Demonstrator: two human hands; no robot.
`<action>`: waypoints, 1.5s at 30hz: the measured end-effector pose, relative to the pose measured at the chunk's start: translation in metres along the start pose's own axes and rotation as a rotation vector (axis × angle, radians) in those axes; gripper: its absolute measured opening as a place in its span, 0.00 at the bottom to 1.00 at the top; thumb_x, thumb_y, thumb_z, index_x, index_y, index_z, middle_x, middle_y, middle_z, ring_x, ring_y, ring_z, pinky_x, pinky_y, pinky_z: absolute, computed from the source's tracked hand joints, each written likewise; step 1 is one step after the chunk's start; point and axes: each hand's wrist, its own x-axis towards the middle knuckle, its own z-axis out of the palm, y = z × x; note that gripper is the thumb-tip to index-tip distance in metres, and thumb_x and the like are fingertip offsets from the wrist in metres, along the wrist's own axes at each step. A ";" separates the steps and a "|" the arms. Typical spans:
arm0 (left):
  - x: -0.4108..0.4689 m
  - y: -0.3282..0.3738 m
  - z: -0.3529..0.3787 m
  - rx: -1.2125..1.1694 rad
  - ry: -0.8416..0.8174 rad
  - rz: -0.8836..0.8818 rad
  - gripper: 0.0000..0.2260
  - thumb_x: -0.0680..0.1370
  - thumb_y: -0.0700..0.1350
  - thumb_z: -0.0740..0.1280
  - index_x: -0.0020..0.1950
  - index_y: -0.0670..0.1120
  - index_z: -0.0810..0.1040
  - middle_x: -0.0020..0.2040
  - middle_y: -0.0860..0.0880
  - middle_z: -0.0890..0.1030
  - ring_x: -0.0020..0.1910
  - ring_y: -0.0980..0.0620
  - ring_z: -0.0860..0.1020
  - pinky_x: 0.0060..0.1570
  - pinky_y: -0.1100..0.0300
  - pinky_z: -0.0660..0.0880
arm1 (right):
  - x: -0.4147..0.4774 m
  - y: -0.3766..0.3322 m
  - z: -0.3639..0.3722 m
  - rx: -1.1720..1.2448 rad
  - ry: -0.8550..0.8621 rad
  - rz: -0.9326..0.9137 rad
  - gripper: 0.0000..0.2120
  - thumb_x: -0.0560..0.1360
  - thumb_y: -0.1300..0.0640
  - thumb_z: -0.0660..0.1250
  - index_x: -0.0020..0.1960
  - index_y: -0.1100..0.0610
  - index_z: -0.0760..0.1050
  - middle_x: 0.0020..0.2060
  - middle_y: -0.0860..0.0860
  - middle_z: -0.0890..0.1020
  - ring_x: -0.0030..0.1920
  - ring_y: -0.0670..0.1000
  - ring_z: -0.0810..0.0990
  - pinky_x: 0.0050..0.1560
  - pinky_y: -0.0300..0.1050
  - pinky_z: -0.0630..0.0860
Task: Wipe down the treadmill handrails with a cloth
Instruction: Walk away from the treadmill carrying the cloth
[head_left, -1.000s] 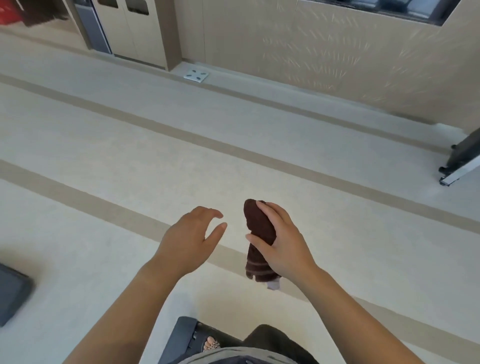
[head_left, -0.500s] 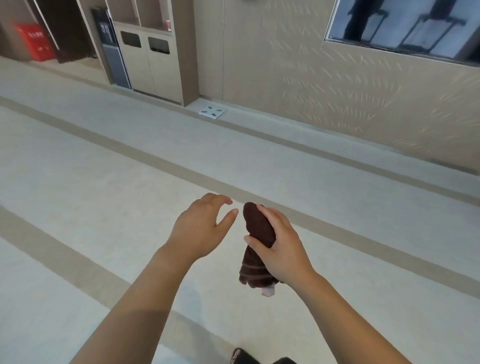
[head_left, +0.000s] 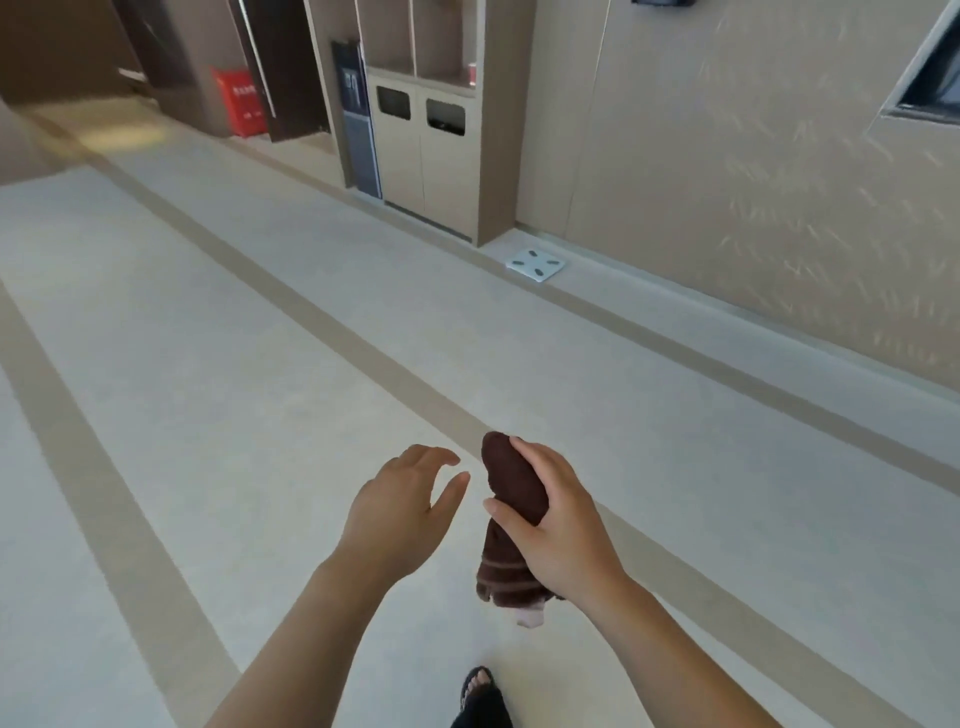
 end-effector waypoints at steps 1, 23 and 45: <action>0.043 0.001 0.000 0.013 -0.014 0.025 0.17 0.79 0.56 0.56 0.64 0.52 0.72 0.63 0.55 0.74 0.56 0.53 0.75 0.55 0.53 0.73 | 0.036 0.010 -0.005 0.006 0.027 0.006 0.28 0.72 0.46 0.69 0.70 0.44 0.64 0.65 0.39 0.68 0.62 0.35 0.68 0.55 0.22 0.61; 0.728 -0.024 -0.024 -0.018 -0.037 0.016 0.16 0.78 0.58 0.56 0.63 0.55 0.72 0.63 0.57 0.73 0.52 0.56 0.76 0.55 0.52 0.73 | 0.705 0.197 -0.089 -0.017 0.056 0.063 0.28 0.73 0.46 0.69 0.70 0.44 0.63 0.65 0.40 0.68 0.61 0.38 0.69 0.60 0.36 0.66; 1.363 -0.246 -0.129 0.054 -0.106 0.011 0.16 0.78 0.59 0.55 0.62 0.55 0.72 0.64 0.56 0.72 0.55 0.54 0.75 0.55 0.55 0.73 | 1.370 0.255 0.035 -0.045 0.038 0.041 0.29 0.72 0.46 0.69 0.70 0.45 0.63 0.65 0.44 0.70 0.64 0.44 0.70 0.60 0.34 0.68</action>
